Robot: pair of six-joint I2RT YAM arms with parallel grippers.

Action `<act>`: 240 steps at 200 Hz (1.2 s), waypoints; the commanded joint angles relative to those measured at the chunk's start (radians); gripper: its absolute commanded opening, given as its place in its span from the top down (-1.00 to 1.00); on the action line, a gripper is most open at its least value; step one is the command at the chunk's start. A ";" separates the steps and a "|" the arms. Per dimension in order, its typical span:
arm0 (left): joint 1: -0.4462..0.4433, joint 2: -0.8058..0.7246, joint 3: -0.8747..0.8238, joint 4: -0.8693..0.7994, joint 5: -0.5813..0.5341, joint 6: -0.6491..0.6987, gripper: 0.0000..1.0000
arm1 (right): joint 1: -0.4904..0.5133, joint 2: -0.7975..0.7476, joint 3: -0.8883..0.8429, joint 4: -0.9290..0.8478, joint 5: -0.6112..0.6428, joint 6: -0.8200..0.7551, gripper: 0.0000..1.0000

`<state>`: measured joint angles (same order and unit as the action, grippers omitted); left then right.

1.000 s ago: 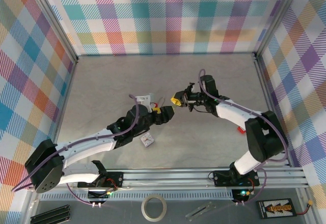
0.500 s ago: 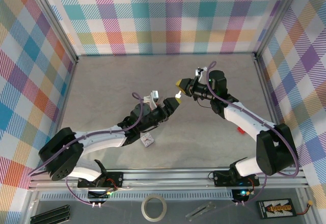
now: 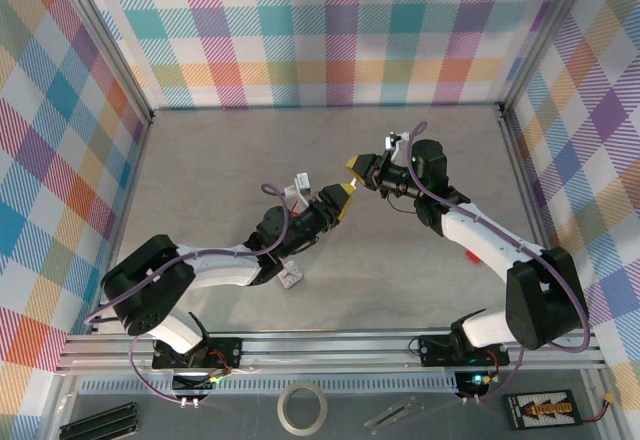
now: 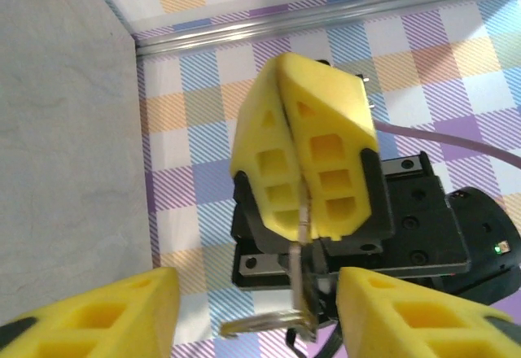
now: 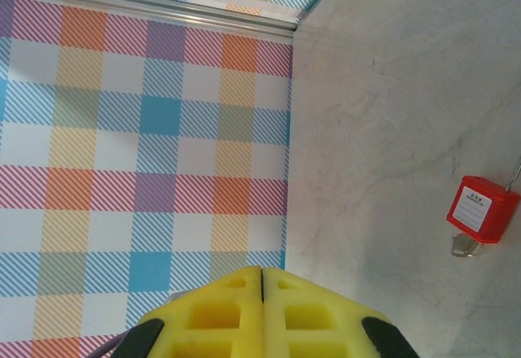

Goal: Unlock with the key

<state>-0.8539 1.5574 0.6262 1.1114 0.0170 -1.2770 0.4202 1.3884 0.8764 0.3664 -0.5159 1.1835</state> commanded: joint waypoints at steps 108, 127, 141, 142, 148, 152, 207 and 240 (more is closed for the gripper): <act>0.016 0.064 0.040 0.162 0.011 -0.004 0.63 | 0.011 -0.006 -0.020 0.044 -0.007 0.021 1.00; 0.016 0.064 0.043 0.163 0.022 -0.004 0.79 | 0.011 -0.003 -0.020 0.043 -0.006 0.022 1.00; 0.016 0.066 0.041 0.163 0.028 -0.005 0.95 | 0.011 -0.002 -0.020 0.040 -0.004 0.021 1.00; 0.016 0.066 0.040 0.163 0.028 -0.006 0.96 | 0.011 -0.002 -0.020 0.040 -0.003 0.021 1.00; 0.016 0.065 0.037 0.164 0.028 -0.008 1.00 | 0.011 -0.004 -0.019 0.039 -0.001 0.021 1.00; 0.016 0.064 0.035 0.166 0.030 -0.010 1.00 | 0.011 -0.003 -0.021 0.038 0.001 0.019 1.00; 0.019 0.043 0.009 0.161 0.059 -0.005 1.00 | 0.011 -0.017 -0.020 -0.002 0.021 -0.002 1.00; 0.020 0.020 -0.002 0.136 0.075 -0.005 0.85 | 0.011 -0.028 -0.007 -0.047 0.040 -0.026 1.00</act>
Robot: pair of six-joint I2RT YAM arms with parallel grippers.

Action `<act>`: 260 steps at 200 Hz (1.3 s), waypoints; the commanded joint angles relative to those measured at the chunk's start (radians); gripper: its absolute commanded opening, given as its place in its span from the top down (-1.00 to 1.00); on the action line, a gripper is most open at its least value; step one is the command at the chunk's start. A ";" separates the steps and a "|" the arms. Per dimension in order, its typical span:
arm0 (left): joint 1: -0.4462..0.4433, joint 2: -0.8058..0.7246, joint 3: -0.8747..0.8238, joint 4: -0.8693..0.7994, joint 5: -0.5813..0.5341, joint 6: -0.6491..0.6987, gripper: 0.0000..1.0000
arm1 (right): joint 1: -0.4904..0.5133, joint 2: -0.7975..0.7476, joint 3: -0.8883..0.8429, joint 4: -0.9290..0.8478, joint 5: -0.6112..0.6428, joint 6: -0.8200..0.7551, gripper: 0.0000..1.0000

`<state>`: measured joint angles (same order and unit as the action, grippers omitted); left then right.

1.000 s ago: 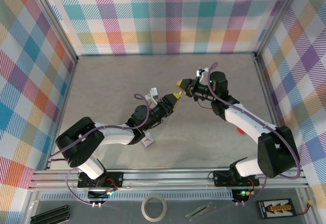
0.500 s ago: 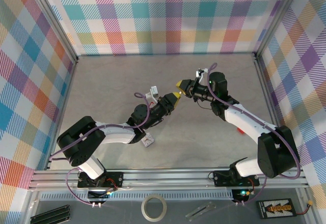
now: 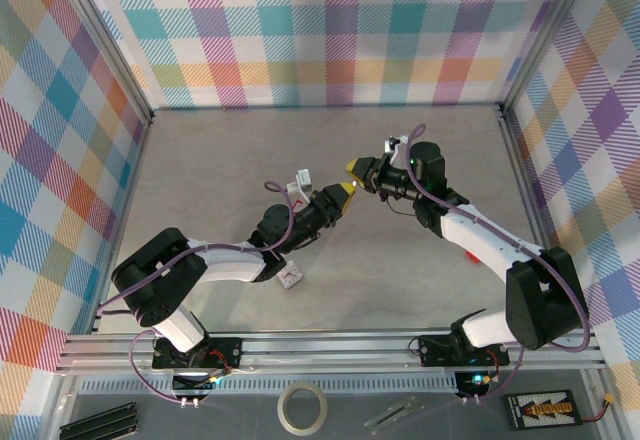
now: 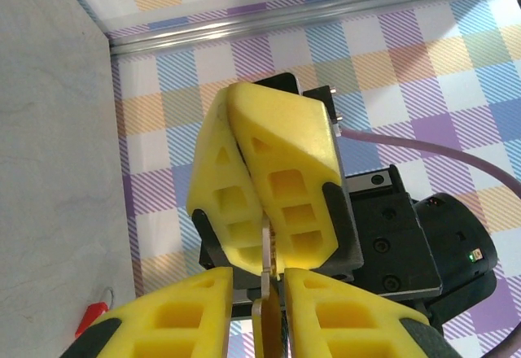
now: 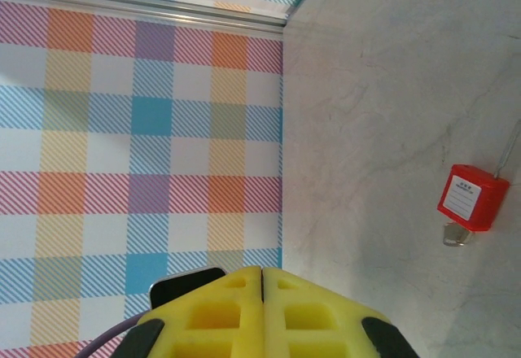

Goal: Unlock with the key

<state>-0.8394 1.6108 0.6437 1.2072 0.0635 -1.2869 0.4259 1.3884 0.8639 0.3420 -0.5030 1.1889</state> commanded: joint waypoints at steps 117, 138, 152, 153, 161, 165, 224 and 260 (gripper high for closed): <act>-0.021 -0.027 -0.035 0.062 0.050 -0.013 0.83 | 0.005 -0.023 0.008 -0.032 0.032 -0.037 1.00; -0.020 -0.021 -0.029 0.063 0.058 -0.012 0.91 | 0.005 -0.025 0.009 -0.035 0.029 -0.041 1.00; -0.021 -0.027 -0.021 0.044 0.069 0.005 1.00 | 0.004 -0.028 0.010 -0.043 0.032 -0.046 1.00; -0.020 -0.028 -0.021 0.043 0.069 0.006 1.00 | 0.005 -0.028 0.010 -0.041 0.032 -0.047 1.00; -0.020 -0.034 -0.021 0.025 0.073 0.014 1.00 | 0.005 -0.029 0.010 -0.047 0.034 -0.051 1.00; -0.021 -0.038 -0.024 0.020 0.071 0.017 0.98 | 0.005 -0.031 0.010 -0.047 0.034 -0.051 1.00; -0.020 -0.121 -0.049 -0.107 0.039 0.011 -0.21 | 0.005 -0.051 0.014 -0.086 0.045 -0.099 1.00; -0.023 -0.200 -0.026 -0.324 0.035 -0.004 -0.32 | 0.005 -0.060 0.023 -0.112 0.048 -0.124 1.00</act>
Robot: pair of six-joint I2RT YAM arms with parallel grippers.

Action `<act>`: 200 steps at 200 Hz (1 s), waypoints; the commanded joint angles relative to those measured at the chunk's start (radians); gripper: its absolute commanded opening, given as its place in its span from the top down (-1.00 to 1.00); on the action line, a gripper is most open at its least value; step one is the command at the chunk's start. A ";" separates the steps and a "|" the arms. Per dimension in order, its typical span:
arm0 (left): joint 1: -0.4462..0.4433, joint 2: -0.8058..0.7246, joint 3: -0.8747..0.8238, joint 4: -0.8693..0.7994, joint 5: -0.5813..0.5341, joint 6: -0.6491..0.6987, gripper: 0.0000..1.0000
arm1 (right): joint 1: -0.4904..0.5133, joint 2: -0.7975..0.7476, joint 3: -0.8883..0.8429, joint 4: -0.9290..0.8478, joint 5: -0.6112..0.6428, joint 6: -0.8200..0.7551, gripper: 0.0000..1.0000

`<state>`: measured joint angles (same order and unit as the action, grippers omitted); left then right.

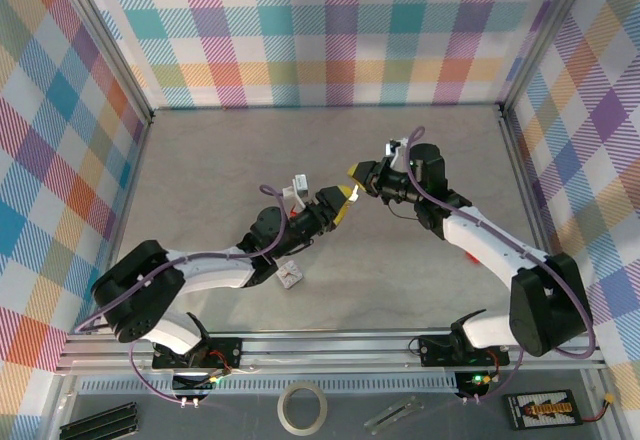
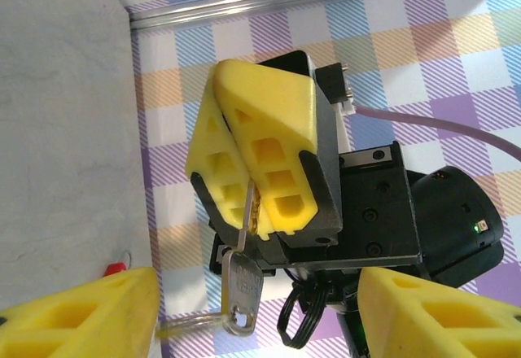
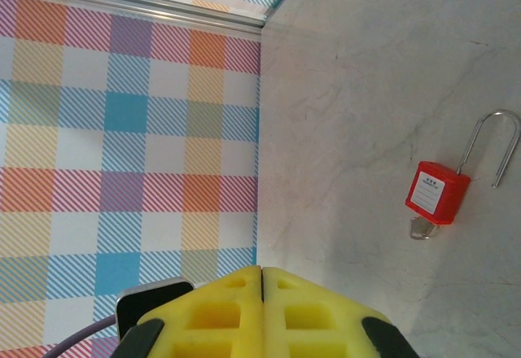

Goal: Unlock with the key

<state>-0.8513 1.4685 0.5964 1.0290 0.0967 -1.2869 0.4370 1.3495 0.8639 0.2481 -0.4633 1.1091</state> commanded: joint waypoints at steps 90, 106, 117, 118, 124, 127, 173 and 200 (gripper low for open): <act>0.005 -0.035 0.149 -0.304 0.041 0.177 -0.24 | -0.003 -0.031 0.032 -0.010 -0.030 -0.025 1.00; 0.012 -0.042 0.178 -0.339 0.059 0.246 -0.22 | -0.001 -0.035 0.030 -0.013 -0.037 -0.025 1.00; 0.014 -0.035 0.207 -0.359 0.087 0.282 -0.19 | -0.001 -0.035 0.030 -0.012 -0.040 -0.023 1.00; 0.013 -0.035 0.209 -0.361 0.090 0.284 -0.18 | -0.001 -0.035 0.030 -0.011 -0.040 -0.023 1.00; 0.012 -0.029 0.220 -0.363 0.106 0.295 -0.16 | -0.001 -0.035 0.029 -0.013 -0.040 -0.023 1.00; 0.012 -0.027 0.224 -0.364 0.112 0.299 -0.15 | -0.001 -0.035 0.030 -0.013 -0.040 -0.023 1.00; 0.009 -0.020 0.189 -0.317 0.141 0.291 0.01 | -0.001 -0.032 0.029 -0.018 -0.037 -0.026 1.00; 0.005 -0.023 0.156 -0.288 0.139 0.275 0.16 | -0.001 -0.024 0.028 -0.014 -0.040 -0.022 1.00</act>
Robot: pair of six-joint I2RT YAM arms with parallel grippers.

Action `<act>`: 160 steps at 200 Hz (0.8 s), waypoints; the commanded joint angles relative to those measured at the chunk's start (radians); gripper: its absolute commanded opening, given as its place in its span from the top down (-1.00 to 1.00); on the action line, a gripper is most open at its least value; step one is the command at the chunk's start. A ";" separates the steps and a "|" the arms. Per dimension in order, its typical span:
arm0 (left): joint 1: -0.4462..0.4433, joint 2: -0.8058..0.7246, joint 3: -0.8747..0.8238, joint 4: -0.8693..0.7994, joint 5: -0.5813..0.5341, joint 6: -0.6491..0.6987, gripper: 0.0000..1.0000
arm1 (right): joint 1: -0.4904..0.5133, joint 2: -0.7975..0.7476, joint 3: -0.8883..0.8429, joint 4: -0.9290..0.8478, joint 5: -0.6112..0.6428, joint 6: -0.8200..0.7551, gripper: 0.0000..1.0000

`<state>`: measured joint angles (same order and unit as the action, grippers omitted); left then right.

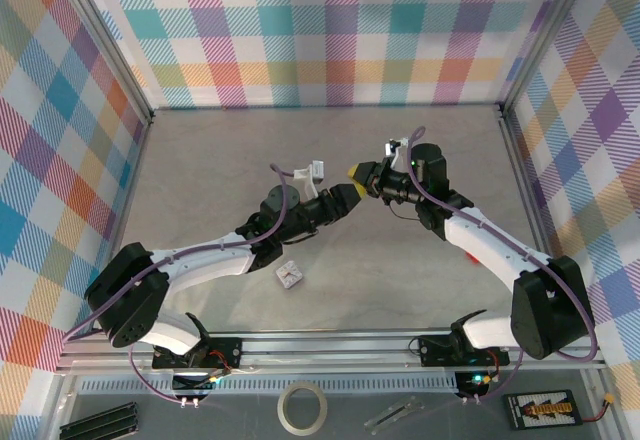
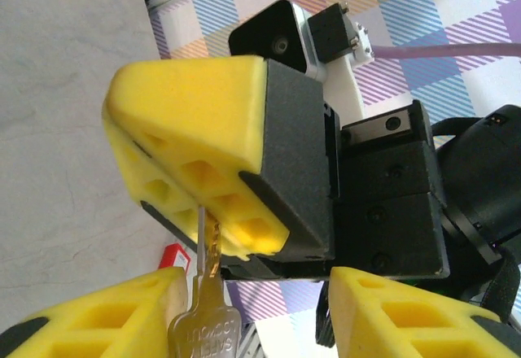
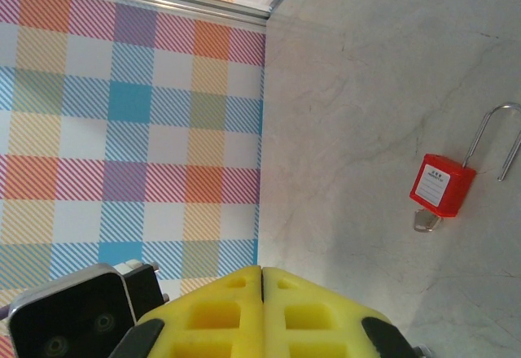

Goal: Unlock with the key

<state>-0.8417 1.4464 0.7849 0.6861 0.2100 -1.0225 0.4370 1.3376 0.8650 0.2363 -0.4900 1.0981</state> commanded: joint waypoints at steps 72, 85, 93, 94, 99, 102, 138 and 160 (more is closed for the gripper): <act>-0.007 -0.006 -0.061 0.079 0.015 -0.007 0.69 | -0.001 -0.015 0.029 -0.023 -0.003 -0.017 1.00; -0.008 -0.010 -0.069 0.083 0.013 -0.012 0.77 | -0.001 -0.015 0.029 -0.025 0.001 -0.018 1.00; -0.008 -0.011 -0.073 0.085 0.012 -0.015 0.82 | -0.001 -0.013 0.030 -0.027 -0.001 -0.018 1.00; -0.008 -0.011 -0.073 0.086 0.012 -0.014 0.82 | -0.001 -0.013 0.030 -0.027 -0.001 -0.018 1.00; -0.010 -0.011 -0.075 0.088 0.012 -0.016 0.85 | -0.001 -0.011 0.031 -0.029 -0.001 -0.017 1.00; -0.010 -0.011 -0.076 0.089 0.011 -0.016 0.87 | -0.001 -0.011 0.031 -0.028 -0.001 -0.017 1.00; -0.012 -0.006 -0.082 0.092 0.007 -0.017 1.00 | -0.002 -0.011 0.031 -0.031 0.005 -0.019 1.00; -0.012 -0.012 -0.082 0.088 0.008 -0.012 1.00 | -0.001 -0.021 0.029 -0.044 0.017 -0.026 1.00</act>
<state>-0.8429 1.4464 0.7193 0.7399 0.2165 -1.0500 0.4370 1.3376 0.8658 0.1997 -0.4862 1.0954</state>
